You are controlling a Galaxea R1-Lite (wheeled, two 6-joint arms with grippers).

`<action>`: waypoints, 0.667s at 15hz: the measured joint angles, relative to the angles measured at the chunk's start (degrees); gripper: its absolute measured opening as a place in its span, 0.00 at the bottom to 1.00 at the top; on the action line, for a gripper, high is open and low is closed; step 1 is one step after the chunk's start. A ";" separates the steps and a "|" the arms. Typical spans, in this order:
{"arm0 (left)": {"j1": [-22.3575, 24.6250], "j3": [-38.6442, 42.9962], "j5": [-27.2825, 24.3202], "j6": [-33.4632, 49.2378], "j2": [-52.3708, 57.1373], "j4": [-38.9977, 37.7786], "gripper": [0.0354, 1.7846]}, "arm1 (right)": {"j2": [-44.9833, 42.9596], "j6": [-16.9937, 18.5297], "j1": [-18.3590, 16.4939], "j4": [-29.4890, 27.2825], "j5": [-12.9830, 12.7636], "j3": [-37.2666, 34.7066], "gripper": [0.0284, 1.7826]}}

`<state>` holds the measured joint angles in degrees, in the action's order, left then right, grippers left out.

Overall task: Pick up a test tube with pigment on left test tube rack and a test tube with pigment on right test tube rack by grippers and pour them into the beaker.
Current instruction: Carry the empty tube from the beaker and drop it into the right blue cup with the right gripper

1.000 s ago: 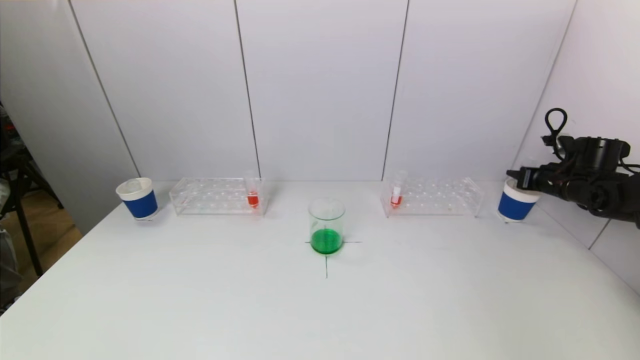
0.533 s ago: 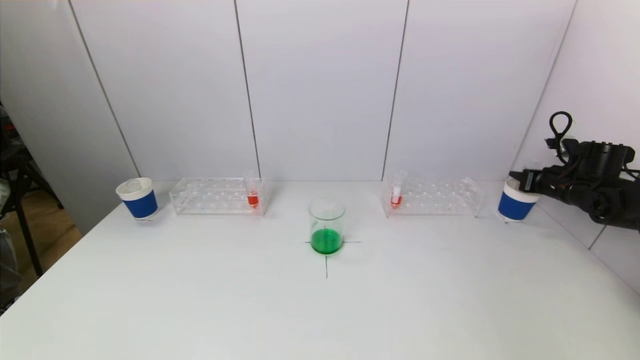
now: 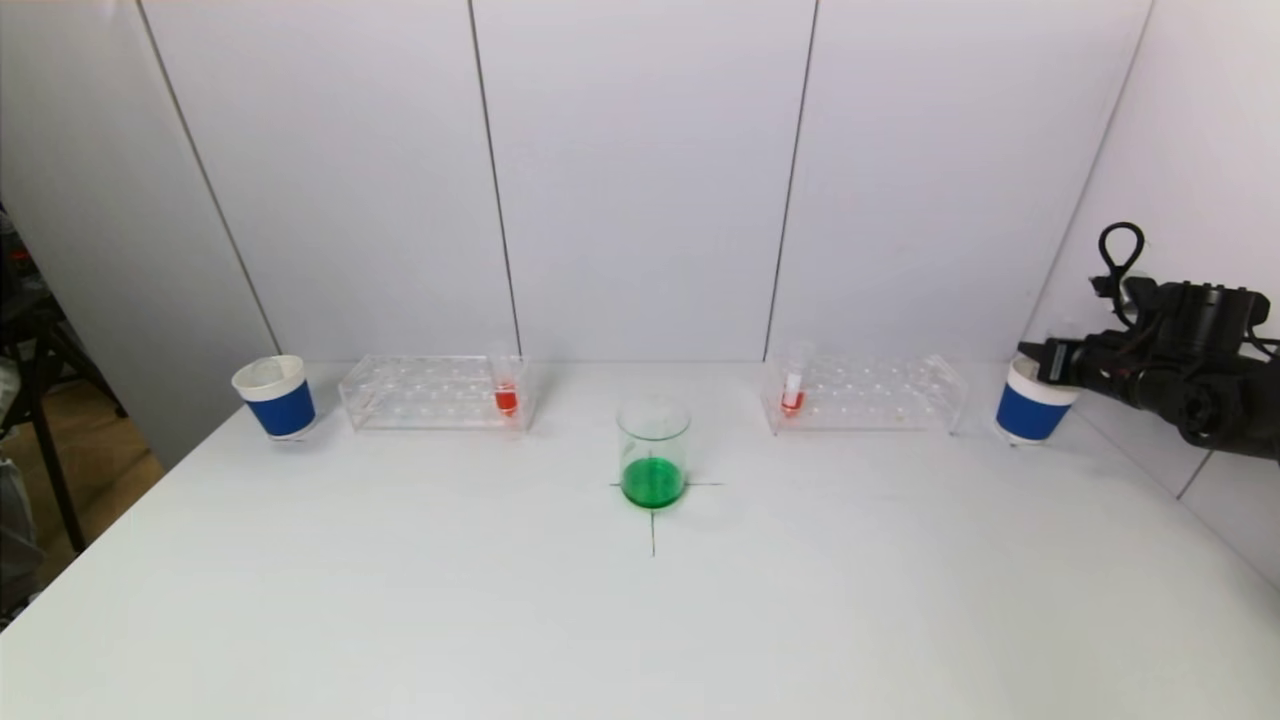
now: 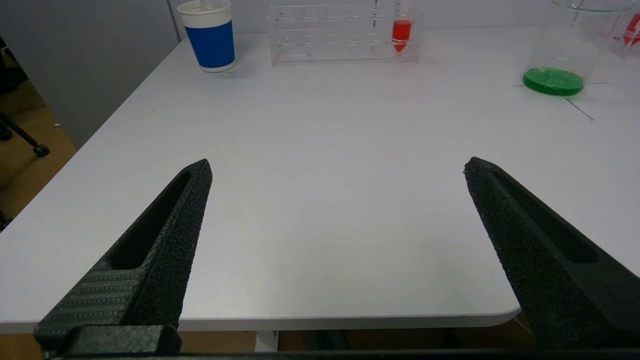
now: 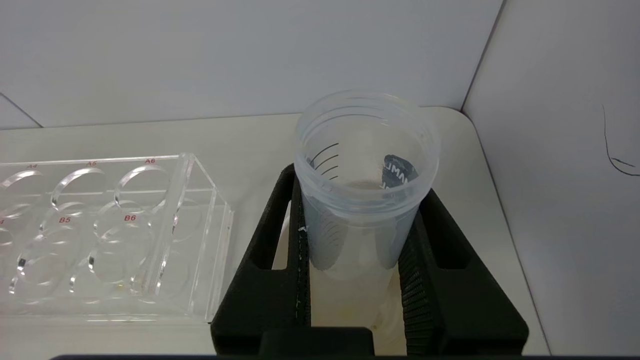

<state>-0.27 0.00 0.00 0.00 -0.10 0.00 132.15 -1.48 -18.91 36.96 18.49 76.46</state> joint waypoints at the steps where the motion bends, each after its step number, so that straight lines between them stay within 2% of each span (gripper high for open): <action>1: 0.00 0.00 -0.02 0.00 0.00 0.00 0.99 | -0.01 0.10 0.00 0.00 0.00 0.00 0.30; 6: 0.02 0.00 0.00 -0.02 0.00 0.00 0.99 | -0.20 0.10 0.02 0.09 0.11 -0.30 0.34; 8: 0.02 0.00 0.00 0.00 0.00 0.00 0.99 | -0.21 0.10 0.02 0.13 0.11 -0.41 0.43; 10: 0.00 0.00 0.00 0.00 0.00 0.00 0.99 | -0.32 0.10 0.00 0.11 0.11 -0.41 0.59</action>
<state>-0.27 0.00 0.00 0.00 -0.10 0.00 131.83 -1.38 -18.91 37.07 18.60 76.04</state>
